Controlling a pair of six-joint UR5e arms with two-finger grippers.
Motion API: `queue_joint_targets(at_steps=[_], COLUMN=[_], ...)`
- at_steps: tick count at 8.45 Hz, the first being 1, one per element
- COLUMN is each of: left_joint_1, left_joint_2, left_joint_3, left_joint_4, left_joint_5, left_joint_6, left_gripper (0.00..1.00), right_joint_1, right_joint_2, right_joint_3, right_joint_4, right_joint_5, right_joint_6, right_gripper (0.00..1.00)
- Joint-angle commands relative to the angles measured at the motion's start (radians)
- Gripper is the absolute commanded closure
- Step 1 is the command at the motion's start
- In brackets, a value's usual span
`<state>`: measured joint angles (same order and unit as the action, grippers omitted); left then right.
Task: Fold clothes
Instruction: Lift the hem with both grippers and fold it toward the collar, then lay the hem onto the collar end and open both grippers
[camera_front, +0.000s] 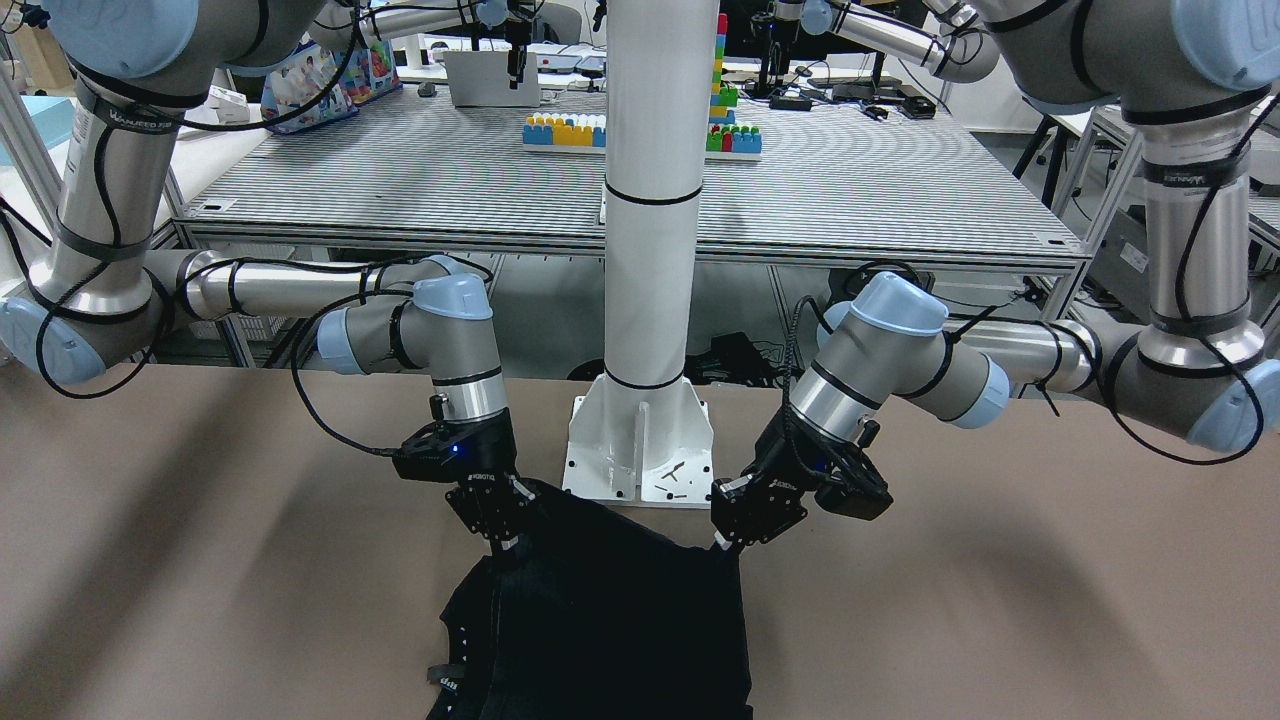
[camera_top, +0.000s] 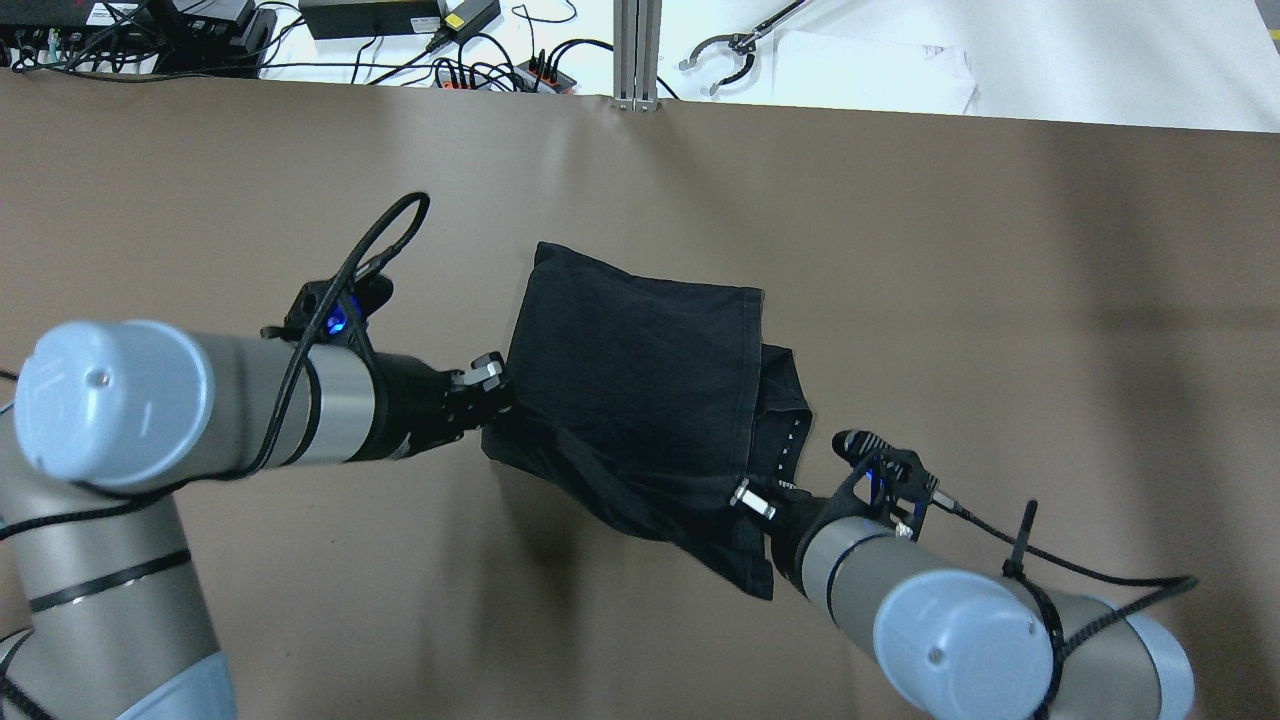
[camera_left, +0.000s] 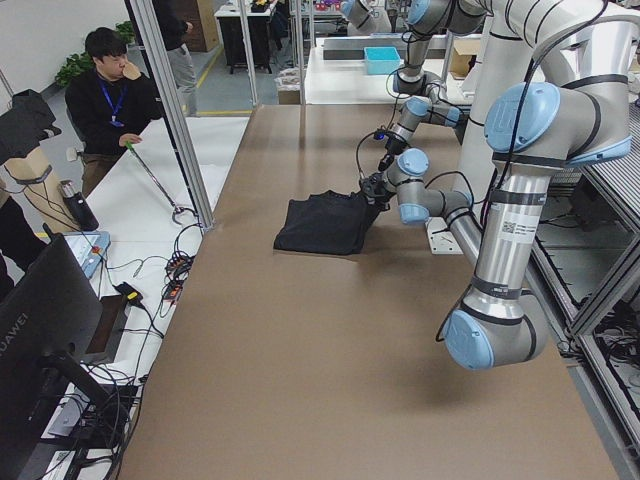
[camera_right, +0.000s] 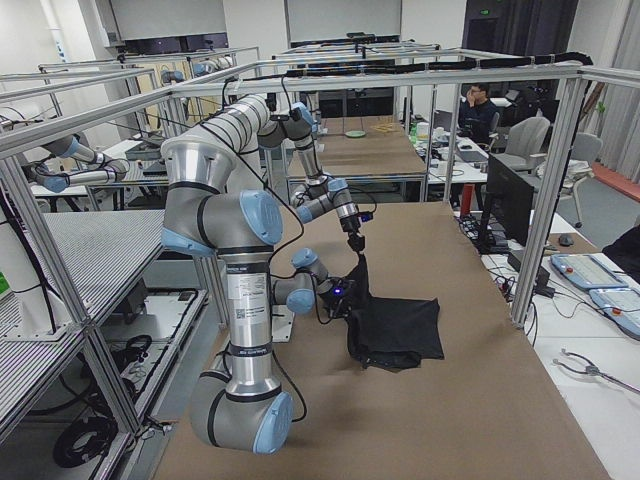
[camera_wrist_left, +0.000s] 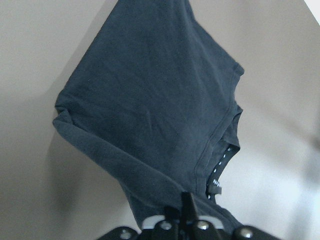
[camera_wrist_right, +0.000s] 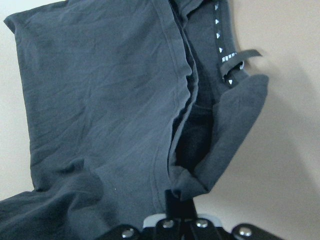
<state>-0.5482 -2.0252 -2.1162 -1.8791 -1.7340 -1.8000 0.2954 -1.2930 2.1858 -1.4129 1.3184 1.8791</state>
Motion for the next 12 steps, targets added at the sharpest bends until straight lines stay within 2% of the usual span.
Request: queue_joint_targets(at_steps=[1,2,4,6,9,10,11,12], left_joint_1=[-0.133,-0.159,-0.183,-0.194,-0.214,-0.214,-0.225,-0.240], left_joint_2=[-0.199,-0.249,-0.360,-0.415,-0.469,-0.471,-0.471,-0.472], left_joint_3=[0.152,0.256,0.465,0.617,0.876,0.884,0.883,0.865], left_joint_4=[0.169,0.161,0.153,0.128,-0.065,-0.075,-0.084,-0.092], left_joint_5=[-0.035,-0.035,-0.024,-0.021,-0.004,0.017,0.017,0.001], left_joint_6=[0.121,0.161,0.241,0.297,0.347,0.350,0.382,0.449], left_gripper=[1.00,1.00,1.00,1.00,1.00,1.00,0.01,0.00], right_joint_1=[0.161,0.171,0.211,0.249,0.304,0.330,0.373,0.422], right_joint_2=[0.104,0.121,0.193,0.245,0.331,0.336,0.340,0.349], right_joint_3=[-0.099,-0.151,-0.278,-0.401,-0.656,-0.685,-0.686,-0.686], right_joint_4=[-0.051,-0.044,-0.043,-0.017,0.168,0.207,0.207,0.206], right_joint_5=[0.035,0.035,0.035,0.038,0.038,0.073,0.149,0.218], right_joint_6=[-0.062,-0.143,-0.162,-0.178,-0.231,-0.251,-0.349,-0.418], right_gripper=[1.00,1.00,1.00,1.00,1.00,0.53,0.06,0.06])
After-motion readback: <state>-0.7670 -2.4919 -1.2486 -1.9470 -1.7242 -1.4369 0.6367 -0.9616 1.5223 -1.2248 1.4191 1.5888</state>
